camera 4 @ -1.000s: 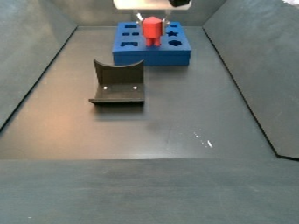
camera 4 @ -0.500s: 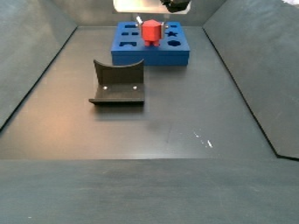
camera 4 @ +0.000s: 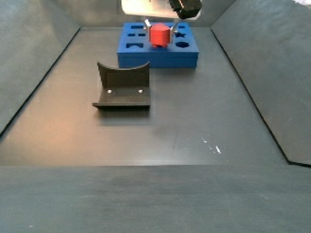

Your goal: Insert the 3 prong object.

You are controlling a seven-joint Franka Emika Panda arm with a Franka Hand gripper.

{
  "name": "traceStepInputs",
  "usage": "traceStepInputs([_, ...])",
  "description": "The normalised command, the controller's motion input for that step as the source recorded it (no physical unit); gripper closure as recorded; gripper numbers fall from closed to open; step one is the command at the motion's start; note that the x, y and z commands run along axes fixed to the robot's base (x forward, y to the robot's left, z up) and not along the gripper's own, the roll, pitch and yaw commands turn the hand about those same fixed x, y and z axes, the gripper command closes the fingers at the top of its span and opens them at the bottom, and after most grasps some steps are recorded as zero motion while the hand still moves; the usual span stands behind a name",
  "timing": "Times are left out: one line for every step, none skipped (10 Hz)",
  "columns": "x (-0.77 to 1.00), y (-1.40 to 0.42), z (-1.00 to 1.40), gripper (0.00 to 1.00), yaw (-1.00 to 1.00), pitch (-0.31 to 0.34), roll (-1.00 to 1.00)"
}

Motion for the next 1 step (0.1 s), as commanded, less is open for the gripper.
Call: traceStepInputs([0.0, 0.0, 0.0, 1.0, 0.0, 0.0, 0.0])
